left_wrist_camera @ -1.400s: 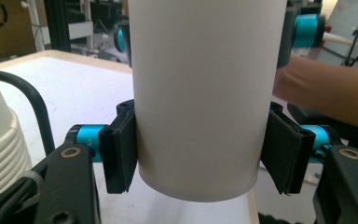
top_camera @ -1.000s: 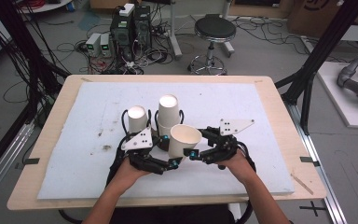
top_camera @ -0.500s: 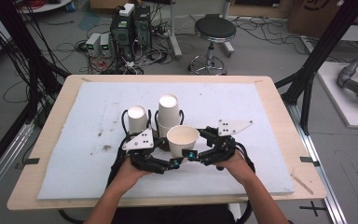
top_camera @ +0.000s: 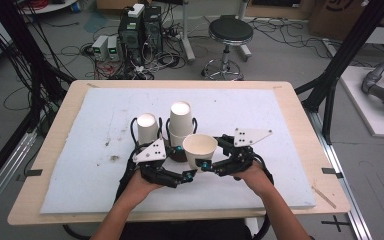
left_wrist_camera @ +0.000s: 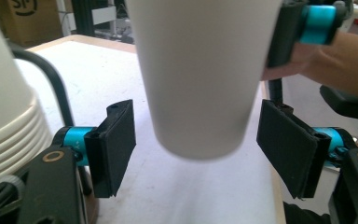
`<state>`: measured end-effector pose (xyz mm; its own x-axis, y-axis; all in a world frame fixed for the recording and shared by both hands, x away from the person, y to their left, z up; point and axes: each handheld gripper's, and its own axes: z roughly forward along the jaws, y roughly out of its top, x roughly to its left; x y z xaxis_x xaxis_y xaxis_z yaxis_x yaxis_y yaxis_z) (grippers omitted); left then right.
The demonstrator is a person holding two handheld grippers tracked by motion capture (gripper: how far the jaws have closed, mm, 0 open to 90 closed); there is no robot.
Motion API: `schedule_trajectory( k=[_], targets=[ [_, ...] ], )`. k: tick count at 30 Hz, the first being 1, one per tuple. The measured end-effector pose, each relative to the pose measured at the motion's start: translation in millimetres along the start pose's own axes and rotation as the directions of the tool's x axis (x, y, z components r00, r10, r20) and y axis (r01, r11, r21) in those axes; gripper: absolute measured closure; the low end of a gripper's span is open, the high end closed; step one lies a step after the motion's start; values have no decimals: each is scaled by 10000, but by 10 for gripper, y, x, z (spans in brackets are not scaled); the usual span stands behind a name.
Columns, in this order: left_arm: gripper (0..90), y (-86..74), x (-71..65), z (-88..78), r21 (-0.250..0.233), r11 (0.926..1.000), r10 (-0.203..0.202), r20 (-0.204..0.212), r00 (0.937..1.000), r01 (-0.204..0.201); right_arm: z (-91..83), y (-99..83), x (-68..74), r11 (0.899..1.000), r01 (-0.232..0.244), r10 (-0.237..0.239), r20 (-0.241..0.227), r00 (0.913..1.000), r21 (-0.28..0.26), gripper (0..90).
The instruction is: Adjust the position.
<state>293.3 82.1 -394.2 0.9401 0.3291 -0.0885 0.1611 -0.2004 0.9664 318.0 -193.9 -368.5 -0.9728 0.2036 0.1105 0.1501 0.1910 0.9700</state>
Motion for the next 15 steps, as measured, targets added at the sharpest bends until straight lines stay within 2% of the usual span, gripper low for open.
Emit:
schedule_trajectory(
  k=[5, 9, 15],
  targets=[
    [234, -1, 27, -127, -194, 9998, -115, -496, 9987, 106, -104, -2, -53, 9994, 240, -256, 638, 9976, 251, 329],
    [204, -6, 46, -273, -351, 9991, -261, -862, 9959, 231, -177, -19, -77, 9981, 345, -404, 1170, 9923, 520, 329],
    [205, -24, 90, -479, -531, 9982, -332, -1249, 9916, 267, -242, -26, -143, 9994, 191, -234, 1583, 9871, 290, 329]
  ],
)
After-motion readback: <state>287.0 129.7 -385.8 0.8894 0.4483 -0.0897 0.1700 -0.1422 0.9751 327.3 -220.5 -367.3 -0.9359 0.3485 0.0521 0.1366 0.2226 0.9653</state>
